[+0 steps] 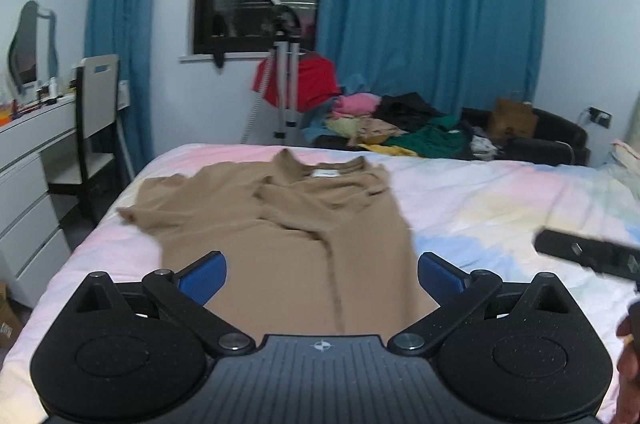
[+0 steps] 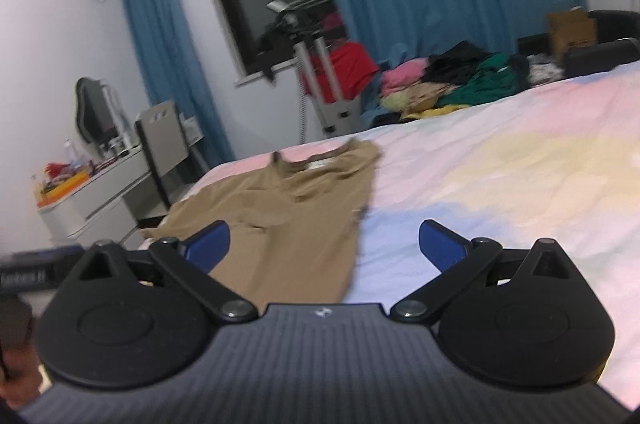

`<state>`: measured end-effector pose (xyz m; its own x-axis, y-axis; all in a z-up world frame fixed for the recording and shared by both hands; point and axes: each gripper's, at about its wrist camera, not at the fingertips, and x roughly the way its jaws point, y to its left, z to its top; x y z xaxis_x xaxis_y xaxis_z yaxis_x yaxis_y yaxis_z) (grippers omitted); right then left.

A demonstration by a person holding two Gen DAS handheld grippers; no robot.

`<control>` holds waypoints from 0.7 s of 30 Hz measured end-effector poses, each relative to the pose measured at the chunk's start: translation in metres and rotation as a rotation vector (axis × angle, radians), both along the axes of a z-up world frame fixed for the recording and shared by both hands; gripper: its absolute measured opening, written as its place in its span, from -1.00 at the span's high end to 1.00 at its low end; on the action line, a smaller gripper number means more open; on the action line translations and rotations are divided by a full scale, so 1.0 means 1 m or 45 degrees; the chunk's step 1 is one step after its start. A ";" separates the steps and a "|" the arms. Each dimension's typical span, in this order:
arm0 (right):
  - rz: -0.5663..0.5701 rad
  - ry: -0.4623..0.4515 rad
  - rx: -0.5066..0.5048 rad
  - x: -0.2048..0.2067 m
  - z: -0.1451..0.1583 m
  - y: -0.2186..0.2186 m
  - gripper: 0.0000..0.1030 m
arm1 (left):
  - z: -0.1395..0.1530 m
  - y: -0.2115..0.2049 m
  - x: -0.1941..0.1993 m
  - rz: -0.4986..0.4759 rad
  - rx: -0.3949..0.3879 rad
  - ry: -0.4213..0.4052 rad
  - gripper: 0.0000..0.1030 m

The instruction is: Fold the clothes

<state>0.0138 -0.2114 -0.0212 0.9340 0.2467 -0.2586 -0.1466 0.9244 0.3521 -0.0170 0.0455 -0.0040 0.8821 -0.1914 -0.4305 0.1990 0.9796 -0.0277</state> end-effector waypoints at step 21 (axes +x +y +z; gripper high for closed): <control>0.268 0.215 -0.486 0.265 -0.089 0.152 -0.35 | -0.055 0.124 0.081 0.314 -0.183 0.112 -0.99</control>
